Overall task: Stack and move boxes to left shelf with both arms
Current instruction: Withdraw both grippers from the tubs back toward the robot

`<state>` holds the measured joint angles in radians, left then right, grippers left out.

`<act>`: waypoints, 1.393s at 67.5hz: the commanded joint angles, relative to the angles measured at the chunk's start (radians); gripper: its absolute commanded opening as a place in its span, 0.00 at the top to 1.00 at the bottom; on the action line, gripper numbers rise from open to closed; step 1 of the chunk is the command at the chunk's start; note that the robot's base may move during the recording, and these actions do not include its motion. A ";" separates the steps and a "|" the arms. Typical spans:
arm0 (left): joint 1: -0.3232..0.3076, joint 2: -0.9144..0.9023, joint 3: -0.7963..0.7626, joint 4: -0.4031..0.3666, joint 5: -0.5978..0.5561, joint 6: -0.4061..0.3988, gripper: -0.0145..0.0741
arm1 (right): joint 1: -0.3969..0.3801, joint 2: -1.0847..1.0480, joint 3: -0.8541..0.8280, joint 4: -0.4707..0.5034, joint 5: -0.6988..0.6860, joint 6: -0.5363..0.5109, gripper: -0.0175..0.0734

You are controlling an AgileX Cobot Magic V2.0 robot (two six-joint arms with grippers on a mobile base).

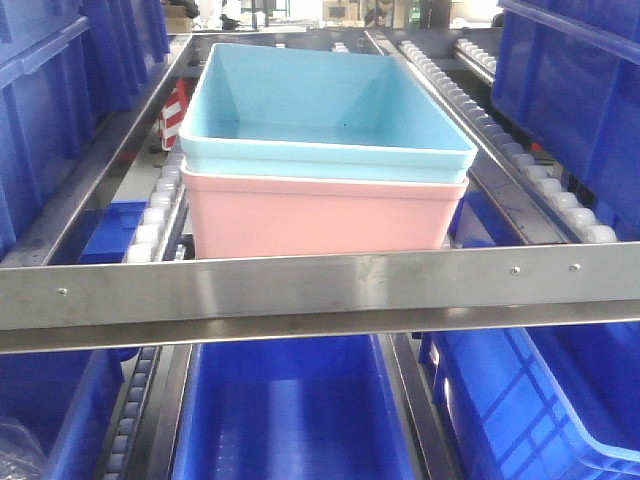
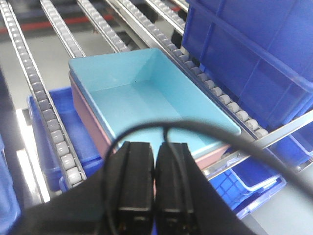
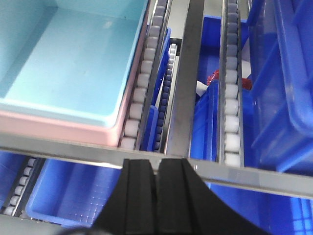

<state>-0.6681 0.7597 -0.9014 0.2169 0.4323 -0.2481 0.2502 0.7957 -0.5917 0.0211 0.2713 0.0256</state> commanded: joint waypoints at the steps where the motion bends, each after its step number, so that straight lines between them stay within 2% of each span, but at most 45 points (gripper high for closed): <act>1: -0.008 -0.099 0.080 0.019 -0.161 -0.008 0.84 | -0.001 -0.071 0.050 -0.006 -0.129 -0.003 0.75; 9: -0.008 -0.222 0.264 0.019 -0.239 -0.006 0.84 | -0.001 -0.156 0.153 -0.006 -0.166 -0.003 0.75; 21: -0.008 -0.311 0.410 0.014 -0.325 -0.006 0.84 | -0.001 -0.180 0.197 -0.006 -0.180 -0.003 0.75; 59: -0.008 -0.313 0.442 0.009 -0.321 -0.006 0.84 | -0.001 -0.180 0.197 -0.006 -0.190 -0.003 0.75; 64: -0.003 -0.313 0.442 0.018 -0.351 -0.006 0.84 | -0.001 -0.180 0.197 -0.006 -0.190 -0.003 0.75; 67: 0.008 -0.313 0.448 -0.008 -0.375 0.022 0.84 | -0.001 -0.180 0.197 -0.006 -0.189 -0.003 0.75; 71: 0.034 -0.317 0.452 -0.137 -0.382 0.156 0.84 | -0.001 -0.180 0.197 -0.006 -0.189 -0.003 0.75; 74: 0.070 -0.326 0.462 -0.276 -0.390 0.292 0.84 | -0.001 -0.180 0.197 -0.006 -0.188 -0.003 0.75; 75: 0.086 -0.332 0.468 -0.324 -0.394 0.319 0.84 | -0.001 -0.180 0.197 -0.006 -0.188 -0.003 0.75; 78: 0.131 -0.349 0.494 -0.396 -0.423 0.374 0.84 | -0.001 -0.180 0.197 -0.006 -0.188 -0.003 0.75; 86: 0.249 -0.415 0.605 -0.396 -0.539 0.374 0.84 | -0.001 -0.180 0.197 -0.006 -0.188 -0.003 0.75; 94: 0.405 -0.519 0.753 -0.396 -0.597 0.372 0.84 | -0.001 -0.180 0.197 -0.006 -0.188 -0.003 0.75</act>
<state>-0.3326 0.2835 -0.1903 -0.1669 -0.0505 0.1180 0.2502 0.6187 -0.3680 0.0206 0.1711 0.0256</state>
